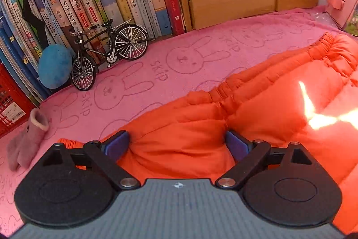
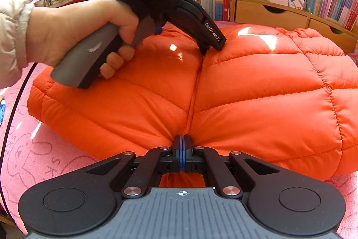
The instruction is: Fold clothes
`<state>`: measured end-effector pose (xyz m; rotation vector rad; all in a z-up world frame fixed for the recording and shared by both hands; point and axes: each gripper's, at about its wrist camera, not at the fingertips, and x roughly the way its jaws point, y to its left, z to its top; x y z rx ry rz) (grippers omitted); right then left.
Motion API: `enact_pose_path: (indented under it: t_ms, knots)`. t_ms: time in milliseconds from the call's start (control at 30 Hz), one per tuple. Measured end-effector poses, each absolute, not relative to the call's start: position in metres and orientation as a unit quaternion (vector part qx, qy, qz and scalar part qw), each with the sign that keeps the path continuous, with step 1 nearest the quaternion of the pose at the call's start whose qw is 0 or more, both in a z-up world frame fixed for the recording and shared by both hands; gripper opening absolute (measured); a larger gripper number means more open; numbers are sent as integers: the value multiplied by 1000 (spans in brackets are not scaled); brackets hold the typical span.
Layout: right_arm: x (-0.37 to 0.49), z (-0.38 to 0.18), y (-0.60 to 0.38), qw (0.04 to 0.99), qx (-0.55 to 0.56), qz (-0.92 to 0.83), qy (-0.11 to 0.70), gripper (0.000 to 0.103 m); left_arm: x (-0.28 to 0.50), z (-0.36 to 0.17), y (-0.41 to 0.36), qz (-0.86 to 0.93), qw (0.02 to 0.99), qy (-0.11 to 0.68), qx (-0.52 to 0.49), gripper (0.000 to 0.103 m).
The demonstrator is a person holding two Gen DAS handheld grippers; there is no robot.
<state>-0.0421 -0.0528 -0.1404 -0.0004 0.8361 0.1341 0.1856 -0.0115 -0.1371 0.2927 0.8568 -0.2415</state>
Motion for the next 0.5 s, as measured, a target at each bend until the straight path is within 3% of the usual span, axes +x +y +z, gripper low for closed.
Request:
enact_pose_path:
  t_ms: [133,500]
  knots:
    - [-44,-140,-53,912,6,64,405,2,198,-141,-12,-110,893,416,128,103]
    - [-46,-140,-53,912,12,64,406,2,197,-141,-8,-102,898,411,118,103]
